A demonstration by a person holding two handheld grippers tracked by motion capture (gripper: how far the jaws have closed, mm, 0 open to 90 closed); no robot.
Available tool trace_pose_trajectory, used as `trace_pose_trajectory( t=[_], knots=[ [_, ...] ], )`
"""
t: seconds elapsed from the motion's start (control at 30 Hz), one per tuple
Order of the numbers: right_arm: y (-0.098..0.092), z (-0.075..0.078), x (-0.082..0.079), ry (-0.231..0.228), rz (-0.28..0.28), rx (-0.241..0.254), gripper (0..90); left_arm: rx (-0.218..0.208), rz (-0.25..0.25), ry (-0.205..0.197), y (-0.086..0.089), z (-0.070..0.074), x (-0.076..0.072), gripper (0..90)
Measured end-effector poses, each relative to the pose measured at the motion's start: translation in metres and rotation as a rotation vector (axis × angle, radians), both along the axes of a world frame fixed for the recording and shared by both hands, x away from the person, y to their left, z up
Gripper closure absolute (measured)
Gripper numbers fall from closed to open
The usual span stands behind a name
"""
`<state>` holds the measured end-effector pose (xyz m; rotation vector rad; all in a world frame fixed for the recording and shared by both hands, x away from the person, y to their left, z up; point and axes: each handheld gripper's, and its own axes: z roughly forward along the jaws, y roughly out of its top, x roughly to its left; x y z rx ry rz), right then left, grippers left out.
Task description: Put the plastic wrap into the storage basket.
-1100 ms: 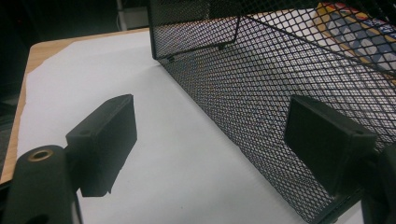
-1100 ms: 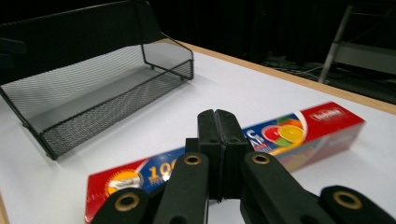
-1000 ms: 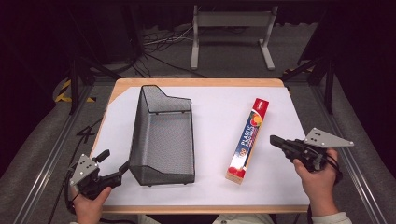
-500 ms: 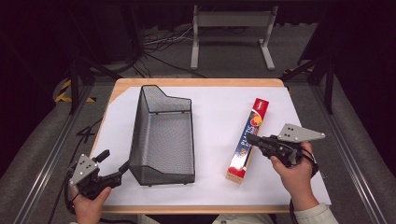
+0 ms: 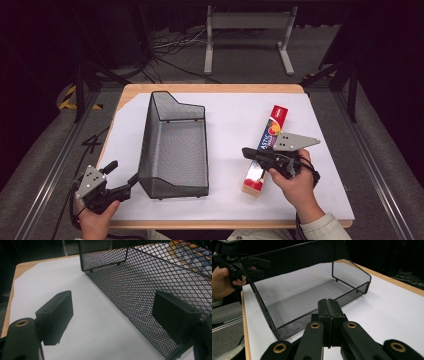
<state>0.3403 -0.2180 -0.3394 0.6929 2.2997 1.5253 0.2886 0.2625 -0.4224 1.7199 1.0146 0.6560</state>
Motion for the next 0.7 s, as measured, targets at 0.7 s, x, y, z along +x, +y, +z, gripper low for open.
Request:
trace_pose_trajectory(
  t=[0.7],
  knots=[
    [0.029,-0.048,0.036,0.264,0.003,-0.329,90.0,0.0,0.009,0.005,0.001,-0.001,0.0,17.9]
  ],
)
